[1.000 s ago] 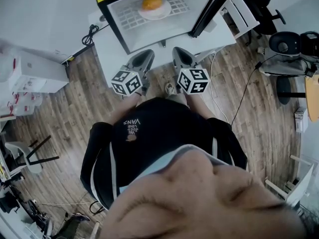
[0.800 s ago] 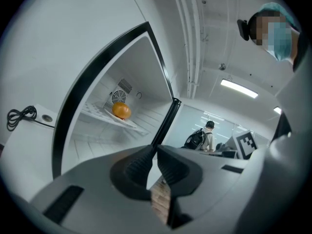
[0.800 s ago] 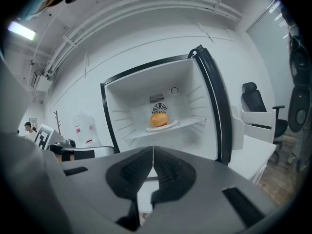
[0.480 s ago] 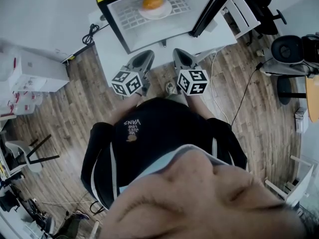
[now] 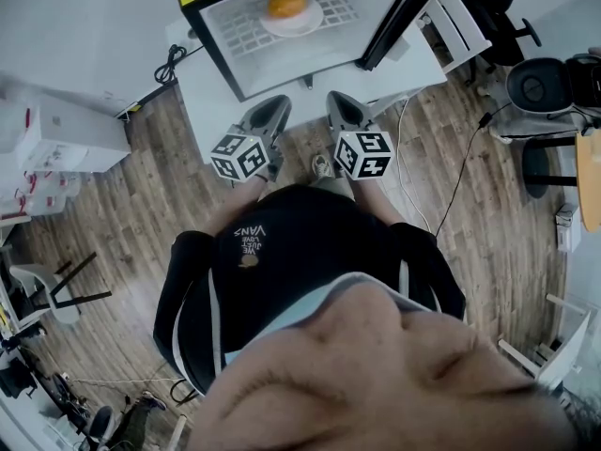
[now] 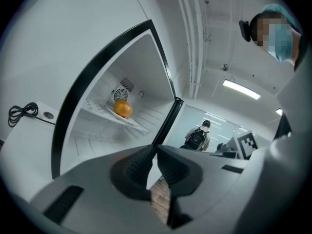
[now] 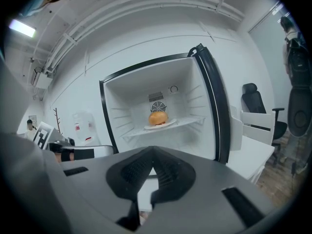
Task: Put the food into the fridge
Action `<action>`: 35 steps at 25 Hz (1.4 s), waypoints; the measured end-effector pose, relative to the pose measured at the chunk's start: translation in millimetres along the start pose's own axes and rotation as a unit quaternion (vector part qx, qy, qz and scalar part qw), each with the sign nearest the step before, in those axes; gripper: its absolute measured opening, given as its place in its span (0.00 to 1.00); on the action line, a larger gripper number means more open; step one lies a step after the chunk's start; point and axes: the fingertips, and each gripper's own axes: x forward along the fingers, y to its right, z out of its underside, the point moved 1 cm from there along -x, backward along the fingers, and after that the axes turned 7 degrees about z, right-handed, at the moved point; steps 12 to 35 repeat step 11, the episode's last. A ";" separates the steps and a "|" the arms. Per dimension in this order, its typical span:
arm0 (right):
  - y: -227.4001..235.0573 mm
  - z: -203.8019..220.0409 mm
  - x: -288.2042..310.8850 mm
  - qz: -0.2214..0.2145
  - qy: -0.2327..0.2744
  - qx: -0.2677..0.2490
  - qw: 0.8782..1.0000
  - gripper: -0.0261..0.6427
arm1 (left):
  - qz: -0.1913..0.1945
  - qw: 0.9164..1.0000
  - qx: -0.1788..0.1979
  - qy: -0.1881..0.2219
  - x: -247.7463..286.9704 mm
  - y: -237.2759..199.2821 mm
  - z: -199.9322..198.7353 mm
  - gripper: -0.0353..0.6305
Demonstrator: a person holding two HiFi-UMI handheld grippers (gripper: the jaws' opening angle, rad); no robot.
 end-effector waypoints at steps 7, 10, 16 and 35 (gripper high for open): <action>2.0 0.8 2.5 0.000 -0.003 0.000 1.000 0.06 | -0.004 1.000 -0.004 0.003 1.8 -4.1 -0.7 0.11; 2.2 0.0 3.2 -0.001 -0.002 0.001 1.000 0.06 | -0.003 1.000 -0.006 0.003 3.7 -3.5 -0.1 0.11; 2.2 -0.4 3.3 -0.001 -0.002 0.001 1.000 0.06 | -0.002 1.000 -0.006 0.003 4.3 -3.1 0.2 0.11; 2.2 -0.4 3.3 -0.001 -0.002 0.001 1.000 0.06 | -0.002 1.000 -0.006 0.003 4.3 -3.1 0.2 0.11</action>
